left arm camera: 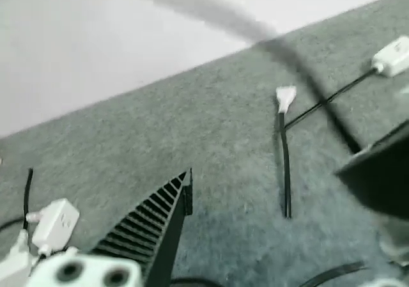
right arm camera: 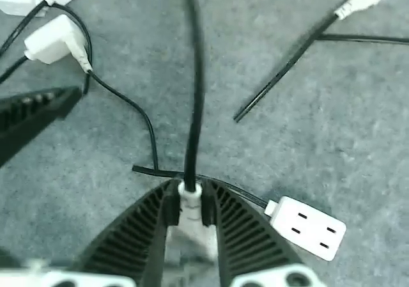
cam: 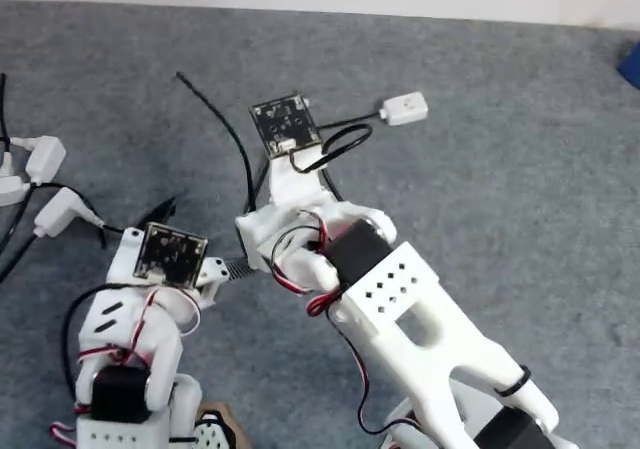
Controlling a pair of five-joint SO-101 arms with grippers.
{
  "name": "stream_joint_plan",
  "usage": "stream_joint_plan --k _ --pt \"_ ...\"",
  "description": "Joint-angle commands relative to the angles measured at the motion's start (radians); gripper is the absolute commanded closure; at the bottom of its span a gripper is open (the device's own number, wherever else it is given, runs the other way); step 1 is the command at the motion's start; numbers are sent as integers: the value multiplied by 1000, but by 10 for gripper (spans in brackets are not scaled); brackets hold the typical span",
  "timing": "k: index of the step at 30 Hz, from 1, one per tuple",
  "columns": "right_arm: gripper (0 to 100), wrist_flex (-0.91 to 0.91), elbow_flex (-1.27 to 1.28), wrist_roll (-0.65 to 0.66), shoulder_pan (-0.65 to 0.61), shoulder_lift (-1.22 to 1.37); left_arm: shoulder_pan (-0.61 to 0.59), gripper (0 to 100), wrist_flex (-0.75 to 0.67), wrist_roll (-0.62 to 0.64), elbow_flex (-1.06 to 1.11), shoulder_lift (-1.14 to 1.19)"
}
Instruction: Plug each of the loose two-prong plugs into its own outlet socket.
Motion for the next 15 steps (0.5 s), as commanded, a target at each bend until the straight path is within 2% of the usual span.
stream_joint_plan --k 1,9,12,15 --pt "992 77 -47 38 -12 -71 -58 486 -69 -2 38 -1" --pt "992 205 -107 132 -1 -143 -68 486 -71 -2 41 -7" --pt "992 193 -56 172 81 -116 -70 486 -68 -2 41 -7" --pt "992 153 -19 212 214 -70 -70 486 -38 -2 44 -8"
